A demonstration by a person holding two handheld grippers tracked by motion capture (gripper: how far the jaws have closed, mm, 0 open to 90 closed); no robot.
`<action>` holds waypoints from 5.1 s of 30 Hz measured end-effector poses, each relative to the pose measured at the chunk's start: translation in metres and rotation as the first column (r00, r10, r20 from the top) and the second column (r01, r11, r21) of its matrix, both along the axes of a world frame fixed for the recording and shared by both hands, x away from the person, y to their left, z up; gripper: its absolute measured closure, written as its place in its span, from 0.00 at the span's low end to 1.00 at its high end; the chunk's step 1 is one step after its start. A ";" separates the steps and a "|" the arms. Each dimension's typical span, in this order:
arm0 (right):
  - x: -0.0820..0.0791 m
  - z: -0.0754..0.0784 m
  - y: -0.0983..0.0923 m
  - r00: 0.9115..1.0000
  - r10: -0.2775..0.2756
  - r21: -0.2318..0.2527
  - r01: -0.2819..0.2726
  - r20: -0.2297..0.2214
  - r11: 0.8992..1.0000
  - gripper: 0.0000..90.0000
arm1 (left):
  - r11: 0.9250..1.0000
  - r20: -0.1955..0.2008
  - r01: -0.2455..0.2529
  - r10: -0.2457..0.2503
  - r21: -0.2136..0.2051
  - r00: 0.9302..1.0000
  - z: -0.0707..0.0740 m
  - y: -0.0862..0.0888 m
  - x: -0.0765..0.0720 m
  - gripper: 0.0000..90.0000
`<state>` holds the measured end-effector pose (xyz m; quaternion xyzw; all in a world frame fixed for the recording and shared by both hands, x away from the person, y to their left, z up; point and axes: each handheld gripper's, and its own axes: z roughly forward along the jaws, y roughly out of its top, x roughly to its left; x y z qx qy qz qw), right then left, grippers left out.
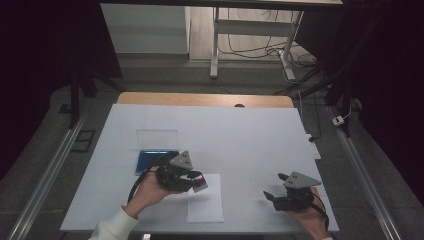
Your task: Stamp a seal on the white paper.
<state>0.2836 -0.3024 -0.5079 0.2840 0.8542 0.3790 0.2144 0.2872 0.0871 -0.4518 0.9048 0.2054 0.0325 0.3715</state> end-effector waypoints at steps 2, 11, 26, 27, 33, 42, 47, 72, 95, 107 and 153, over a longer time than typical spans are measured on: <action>0.000 0.000 0.000 1.000 -0.001 0.000 0.001 0.000 1.000 0.19 | 1.000 -0.004 0.006 -0.006 0.008 1.000 -0.002 -0.003 0.000 0.78; 0.000 0.000 0.000 1.000 -0.001 0.000 0.001 -0.004 1.000 0.19 | 0.998 -0.017 0.032 -0.031 0.046 0.999 -0.013 -0.016 0.000 0.78; 0.000 -0.001 0.000 1.000 0.000 -0.003 0.000 -0.007 1.000 0.19 | 0.994 -0.005 0.026 -0.025 0.108 1.000 -0.028 -0.027 0.003 0.78; 0.000 -0.001 0.000 1.000 0.000 -0.003 0.000 -0.007 1.000 0.19 | 0.993 -0.003 0.027 -0.027 0.113 1.000 -0.028 -0.028 0.003 0.78; 0.000 -0.002 0.000 1.000 -0.001 -0.004 0.001 -0.007 1.000 0.19 | 0.993 -0.008 0.026 -0.025 0.118 1.000 -0.031 -0.029 0.004 0.78; 0.000 -0.001 0.000 1.000 -0.001 -0.003 0.001 -0.007 1.000 0.19 | 0.990 -0.007 0.028 -0.028 0.135 1.000 -0.033 -0.031 0.004 0.78; 0.000 -0.001 0.000 1.000 0.000 -0.006 0.000 -0.006 1.000 0.19 | 0.989 -0.008 0.029 -0.029 0.143 1.000 -0.036 -0.033 0.004 0.78; 0.000 -0.001 0.000 1.000 -0.002 -0.007 0.002 -0.005 1.000 0.19 | 0.985 -0.016 0.021 -0.018 0.168 1.000 -0.037 -0.037 0.003 0.78; -0.001 0.001 0.002 1.000 0.004 -0.012 -0.004 0.002 1.000 0.19 | 0.977 -0.011 0.031 -0.030 0.212 1.000 -0.040 -0.041 0.003 0.79; -0.001 0.002 0.002 1.000 -0.002 -0.010 0.002 0.007 1.000 0.19 | 0.978 -0.004 0.029 -0.029 0.208 1.000 -0.041 -0.041 0.002 0.79; -0.002 0.001 -0.003 1.000 -0.013 0.000 0.013 0.008 1.000 0.19 | 0.999 0.097 -0.027 0.029 -0.018 0.995 0.019 0.005 -0.005 0.78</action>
